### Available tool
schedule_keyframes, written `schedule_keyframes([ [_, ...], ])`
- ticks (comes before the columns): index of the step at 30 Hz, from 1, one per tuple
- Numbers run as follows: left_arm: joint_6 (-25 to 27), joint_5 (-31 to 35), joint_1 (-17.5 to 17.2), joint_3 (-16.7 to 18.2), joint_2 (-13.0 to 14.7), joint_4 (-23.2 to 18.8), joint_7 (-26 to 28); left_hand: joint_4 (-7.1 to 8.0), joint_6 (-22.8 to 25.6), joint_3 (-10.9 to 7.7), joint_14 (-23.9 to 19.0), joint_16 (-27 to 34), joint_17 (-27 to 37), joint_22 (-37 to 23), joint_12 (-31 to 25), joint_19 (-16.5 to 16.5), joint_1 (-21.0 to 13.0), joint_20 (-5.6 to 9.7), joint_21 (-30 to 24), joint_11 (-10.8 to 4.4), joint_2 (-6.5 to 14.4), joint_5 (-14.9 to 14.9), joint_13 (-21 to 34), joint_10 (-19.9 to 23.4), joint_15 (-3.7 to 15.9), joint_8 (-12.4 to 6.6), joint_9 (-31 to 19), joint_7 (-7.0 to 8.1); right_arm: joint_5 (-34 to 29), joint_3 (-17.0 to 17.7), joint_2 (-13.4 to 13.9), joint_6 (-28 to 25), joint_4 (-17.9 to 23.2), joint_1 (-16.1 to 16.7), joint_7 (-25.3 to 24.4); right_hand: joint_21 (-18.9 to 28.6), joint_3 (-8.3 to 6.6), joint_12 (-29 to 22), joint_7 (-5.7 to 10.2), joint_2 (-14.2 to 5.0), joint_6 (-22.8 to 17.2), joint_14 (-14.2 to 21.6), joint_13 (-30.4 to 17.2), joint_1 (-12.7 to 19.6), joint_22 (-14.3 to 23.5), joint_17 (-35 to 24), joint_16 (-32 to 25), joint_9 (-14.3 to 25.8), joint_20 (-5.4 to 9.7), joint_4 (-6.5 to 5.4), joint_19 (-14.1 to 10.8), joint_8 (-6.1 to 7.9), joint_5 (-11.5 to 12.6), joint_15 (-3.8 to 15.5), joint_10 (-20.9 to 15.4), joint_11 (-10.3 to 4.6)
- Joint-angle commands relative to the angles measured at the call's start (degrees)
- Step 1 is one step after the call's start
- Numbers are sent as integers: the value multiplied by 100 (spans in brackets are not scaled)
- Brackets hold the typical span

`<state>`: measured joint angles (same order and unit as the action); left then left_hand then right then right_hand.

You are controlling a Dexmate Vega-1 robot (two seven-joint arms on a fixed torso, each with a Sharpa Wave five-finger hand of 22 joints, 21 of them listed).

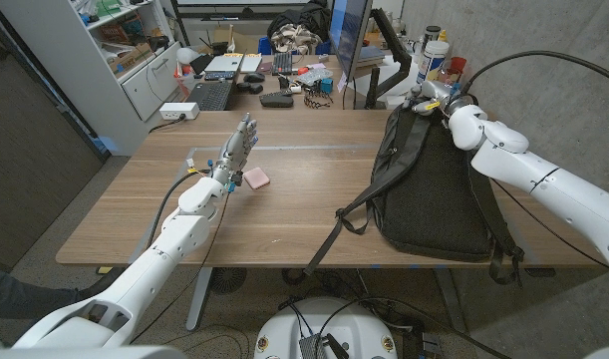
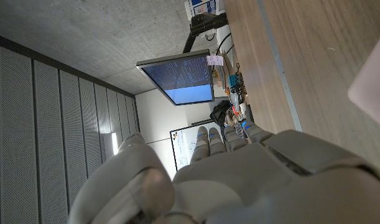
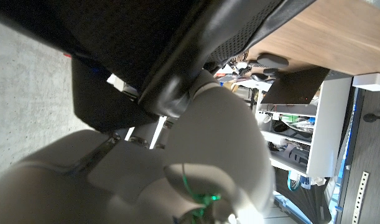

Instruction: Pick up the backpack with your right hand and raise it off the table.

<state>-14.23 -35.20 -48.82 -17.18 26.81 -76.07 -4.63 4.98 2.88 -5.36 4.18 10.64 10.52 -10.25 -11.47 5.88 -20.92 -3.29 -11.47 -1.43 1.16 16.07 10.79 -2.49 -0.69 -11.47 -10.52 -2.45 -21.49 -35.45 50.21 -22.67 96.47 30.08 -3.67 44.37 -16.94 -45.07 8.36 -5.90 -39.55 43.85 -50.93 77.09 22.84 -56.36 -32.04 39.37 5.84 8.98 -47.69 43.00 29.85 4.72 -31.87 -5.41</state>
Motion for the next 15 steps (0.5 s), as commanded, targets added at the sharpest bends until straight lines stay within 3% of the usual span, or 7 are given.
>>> schedule_keyframes([
  [1, 53, 12, 19, -13, 57, -81, -60, 5, 50, 35, -20, 42, 25, -25, -35, 2, -12, -42, -29, -23, 64, -3, 22, 8, 10, -34, -25, -20, 12, 564, 451, -360, 1081, 480, -143, 77, -52, 71, -11, 7, -67, 120, -407, -35, 12, 6, 57, -3, 623, -38, 46, -21, 47, 879, -532, -307],
  [15, 77, 14, 95, -31, 102, -105, -166, 3, 54, 41, -19, 40, 24, -25, -32, 2, -18, -51, -28, -38, 71, -10, 22, 2, 20, -30, -25, -14, -72, 981, 780, -828, 1944, 744, -115, 157, -64, 152, -32, 28, -60, 228, -253, -114, 1, -2, 142, 45, 652, -63, 42, -29, 77, 880, -615, -337],
])
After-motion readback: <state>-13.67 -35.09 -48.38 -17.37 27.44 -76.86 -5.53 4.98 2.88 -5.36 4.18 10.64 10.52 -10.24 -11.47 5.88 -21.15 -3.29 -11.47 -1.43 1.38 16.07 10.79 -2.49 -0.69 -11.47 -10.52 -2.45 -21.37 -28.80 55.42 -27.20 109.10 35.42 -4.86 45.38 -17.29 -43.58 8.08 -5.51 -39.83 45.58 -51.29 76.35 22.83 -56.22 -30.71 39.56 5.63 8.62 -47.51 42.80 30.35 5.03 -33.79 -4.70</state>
